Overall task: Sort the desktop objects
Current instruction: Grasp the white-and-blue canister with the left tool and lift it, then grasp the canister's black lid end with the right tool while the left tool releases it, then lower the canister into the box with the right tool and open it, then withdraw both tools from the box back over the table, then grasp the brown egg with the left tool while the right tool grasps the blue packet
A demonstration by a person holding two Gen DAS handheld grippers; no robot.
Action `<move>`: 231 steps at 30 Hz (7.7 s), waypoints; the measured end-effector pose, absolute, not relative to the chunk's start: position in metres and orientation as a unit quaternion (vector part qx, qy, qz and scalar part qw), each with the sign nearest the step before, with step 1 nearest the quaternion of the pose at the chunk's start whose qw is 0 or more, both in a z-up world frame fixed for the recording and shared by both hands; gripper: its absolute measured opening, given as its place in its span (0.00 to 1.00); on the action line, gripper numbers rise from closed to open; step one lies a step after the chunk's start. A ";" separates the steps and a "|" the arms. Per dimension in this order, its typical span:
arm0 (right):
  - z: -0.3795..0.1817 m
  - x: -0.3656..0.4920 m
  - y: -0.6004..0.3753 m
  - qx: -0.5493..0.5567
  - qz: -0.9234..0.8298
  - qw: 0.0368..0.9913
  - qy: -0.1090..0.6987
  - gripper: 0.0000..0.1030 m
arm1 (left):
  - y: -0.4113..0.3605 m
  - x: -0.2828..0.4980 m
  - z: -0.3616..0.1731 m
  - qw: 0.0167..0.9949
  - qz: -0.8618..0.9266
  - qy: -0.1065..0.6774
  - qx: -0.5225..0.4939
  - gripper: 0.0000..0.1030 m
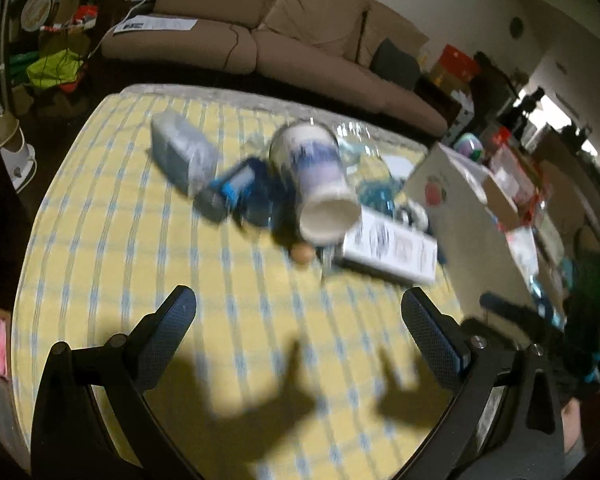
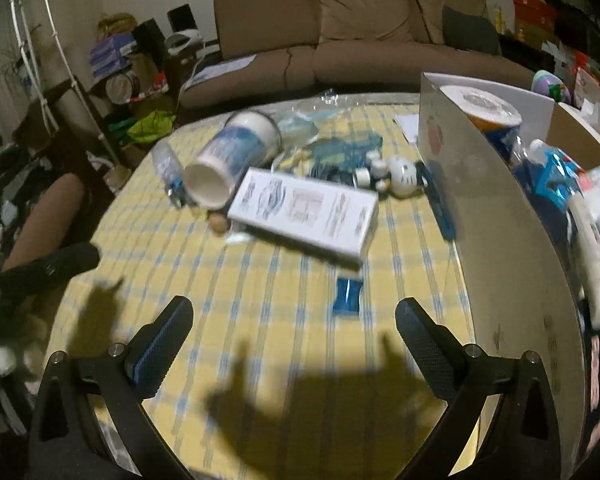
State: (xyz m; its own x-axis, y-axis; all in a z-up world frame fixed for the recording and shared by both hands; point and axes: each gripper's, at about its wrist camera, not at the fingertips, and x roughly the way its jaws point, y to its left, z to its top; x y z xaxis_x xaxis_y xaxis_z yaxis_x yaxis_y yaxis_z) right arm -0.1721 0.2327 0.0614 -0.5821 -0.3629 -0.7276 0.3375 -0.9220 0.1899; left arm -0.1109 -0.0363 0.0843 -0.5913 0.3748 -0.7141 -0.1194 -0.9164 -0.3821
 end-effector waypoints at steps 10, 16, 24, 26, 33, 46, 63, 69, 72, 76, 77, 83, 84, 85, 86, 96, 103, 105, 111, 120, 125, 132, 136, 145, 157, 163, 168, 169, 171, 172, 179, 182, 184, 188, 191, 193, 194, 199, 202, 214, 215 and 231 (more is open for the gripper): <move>0.079 -0.211 0.243 0.398 -0.887 0.215 -0.097 1.00 | 0.023 -0.198 0.079 0.118 0.891 -0.062 -0.434 1.00; 0.064 -0.206 0.243 0.411 -0.883 0.216 -0.069 1.00 | 0.038 -0.216 0.049 0.083 0.887 -0.032 -0.453 0.74; 0.054 -0.202 0.254 0.423 -0.879 0.210 -0.073 1.00 | 0.033 -0.186 0.065 0.121 0.894 -0.055 -0.429 0.56; 0.056 -0.198 0.255 0.424 -0.877 0.212 -0.079 1.00 | 0.026 -0.174 0.070 0.127 0.893 -0.061 -0.427 0.56; 0.062 -0.173 0.248 0.433 -0.865 0.233 -0.097 1.00 | -0.003 -0.085 0.073 0.154 0.882 -0.083 -0.437 0.56; 0.065 -0.148 0.217 0.456 -0.846 0.257 -0.102 1.00 | -0.066 0.015 0.052 0.120 0.865 -0.150 -0.463 0.58; 0.046 -0.224 0.114 0.509 -0.787 0.346 -0.046 0.66 | -0.057 0.011 0.025 0.180 0.829 -0.238 -0.472 0.53; 0.042 -0.197 0.137 0.520 -0.769 0.368 -0.048 0.63 | -0.069 0.008 0.022 0.169 0.831 -0.252 -0.466 0.53; 0.044 -0.173 0.159 0.529 -0.757 0.379 -0.060 0.62 | -0.069 0.008 0.024 0.181 0.832 -0.252 -0.460 0.54; 0.042 -0.144 0.186 0.539 -0.745 0.383 -0.087 0.62 | -0.055 0.012 0.029 0.197 0.835 -0.233 -0.458 0.58; 0.044 -0.137 0.194 0.539 -0.744 0.383 -0.096 0.62 | -0.049 0.013 0.031 0.202 0.835 -0.227 -0.458 0.58; 0.078 -0.117 0.238 0.510 -0.770 0.369 -0.103 0.63 | -0.002 0.013 0.078 0.251 0.840 -0.186 -0.443 0.59; 0.087 -0.116 0.249 0.502 -0.776 0.367 -0.108 0.63 | 0.010 0.006 0.091 0.265 0.839 -0.183 -0.439 0.60; 0.098 -0.115 0.263 0.492 -0.783 0.363 -0.115 0.63 | 0.021 0.001 0.102 0.273 0.839 -0.178 -0.435 0.60; 0.110 -0.115 0.278 0.480 -0.790 0.359 -0.125 0.63 | 0.034 -0.006 0.114 0.282 0.841 -0.169 -0.430 0.60; 0.186 -0.191 0.429 0.413 -0.856 0.259 -0.174 0.63 | 0.224 -0.128 0.210 0.362 0.843 -0.099 -0.387 0.62; 0.185 -0.280 0.514 0.397 -0.878 0.191 -0.185 0.63 | 0.323 -0.206 0.195 0.370 0.835 -0.076 -0.401 0.63; 0.179 -0.304 0.531 0.397 -0.881 0.180 -0.185 0.63 | 0.340 -0.224 0.181 0.367 0.830 -0.078 -0.412 0.63; 0.155 -0.372 0.556 0.405 -0.882 0.157 -0.181 0.63 | 0.372 -0.264 0.140 0.349 0.828 -0.046 -0.436 0.64; 0.114 -0.416 0.540 0.431 -0.882 0.150 -0.118 0.62 | 0.356 -0.265 0.133 0.336 0.840 -0.047 -0.424 0.64; 0.117 -0.408 0.540 0.416 -0.891 0.142 -0.110 0.62 | 0.340 -0.255 0.144 0.334 0.842 -0.044 -0.420 0.65; 0.144 -0.371 0.554 0.408 -0.899 0.114 -0.113 0.66 | 0.311 -0.219 0.147 0.316 0.846 -0.028 -0.429 0.72; 0.155 -0.343 0.554 0.415 -0.898 0.103 -0.102 0.67 | 0.291 -0.194 0.154 0.309 0.846 -0.031 -0.432 0.74; 0.174 -0.269 0.523 0.430 -0.895 0.104 -0.058 0.71 | 0.236 -0.129 0.173 0.294 0.854 -0.051 -0.427 0.78; 0.166 -0.162 0.419 0.420 -0.894 0.152 0.038 1.00 | 0.168 -0.051 0.189 0.243 0.882 -0.045 -0.400 1.00; 0.172 -0.130 0.388 0.414 -0.895 0.160 0.039 1.00 | 0.138 -0.021 0.197 0.213 0.896 -0.033 -0.389 1.00; 0.182 -0.109 0.365 0.409 -0.896 0.167 0.043 1.00 | 0.111 0.001 0.202 0.192 0.902 -0.036 -0.384 1.00; 0.183 -0.104 0.360 0.408 -0.896 0.168 0.044 1.00 | 0.107 0.004 0.203 0.189 0.903 -0.037 -0.384 1.00; 0.185 -0.097 0.351 0.406 -0.897 0.169 0.046 1.00 | 0.097 0.011 0.204 0.185 0.904 -0.039 -0.383 1.00; 0.186 -0.093 0.347 0.406 -0.897 0.170 0.046 1.00 | 0.093 0.014 0.205 0.183 0.904 -0.040 -0.383 1.00; 0.181 -0.076 0.317 0.404 -0.895 0.184 0.045 1.00 | 0.048 0.032 0.196 0.166 0.907 -0.058 -0.382 1.00; 0.172 -0.074 0.305 0.408 -0.892 0.191 0.046 1.00 | 0.022 0.034 0.182 0.152 0.907 -0.066 -0.387 1.00; 0.164 -0.075 0.296 0.411 -0.888 0.199 0.046 1.00 | 0.001 0.033 0.170 0.144 0.905 -0.073 -0.394 1.00; 0.145 -0.082 0.279 0.414 -0.883 0.217 0.039 1.00 | -0.028 0.025 0.144 0.128 0.900 -0.081 -0.409 1.00; 0.128 -0.092 0.266 0.420 -0.878 0.228 0.027 1.00 | -0.041 0.017 0.125 0.121 0.895 -0.090 -0.421 1.00; 0.117 -0.099 0.258 0.424 -0.874 0.237 0.019 1.00 | -0.047 0.011 0.112 0.120 0.891 -0.095 -0.427 1.00; 0.111 -0.102 0.255 0.426 -0.872 0.241 0.016 1.00 | -0.049 0.008 0.106 0.120 0.890 -0.096 -0.430 1.00; 0.079 -0.113 0.242 0.426 -0.873 0.237 0.019 0.99 | -0.045 -0.009 0.082 0.127 0.889 -0.081 -0.433 1.00; 0.057 -0.124 0.241 0.431 -0.874 0.222 0.016 0.93 | -0.035 -0.021 0.072 0.123 0.892 -0.063 -0.430 0.94; 0.001 -0.194 0.241 0.451 -0.879 0.153 0.005 0.58 | 0.011 -0.114 0.038 0.122 0.890 -0.043 -0.438 0.70; 0.000 -0.197 0.240 0.451 -0.880 0.152 0.011 0.56 | 0.014 -0.119 0.036 0.124 0.889 -0.039 -0.438 0.69; -0.003 -0.205 0.231 0.424 -0.887 0.172 0.063 0.21 | 0.025 -0.131 0.013 0.144 0.880 -0.039 -0.452 0.21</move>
State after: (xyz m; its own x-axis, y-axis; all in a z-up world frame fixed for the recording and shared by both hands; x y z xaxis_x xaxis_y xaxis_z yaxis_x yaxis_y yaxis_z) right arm -0.2048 0.2313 -0.0026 -0.5822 -0.2515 -0.7732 0.3586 -0.9329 0.0335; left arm -0.1310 0.0251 0.0131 -0.5503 0.2878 -0.7838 -0.2176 -0.9557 -0.1981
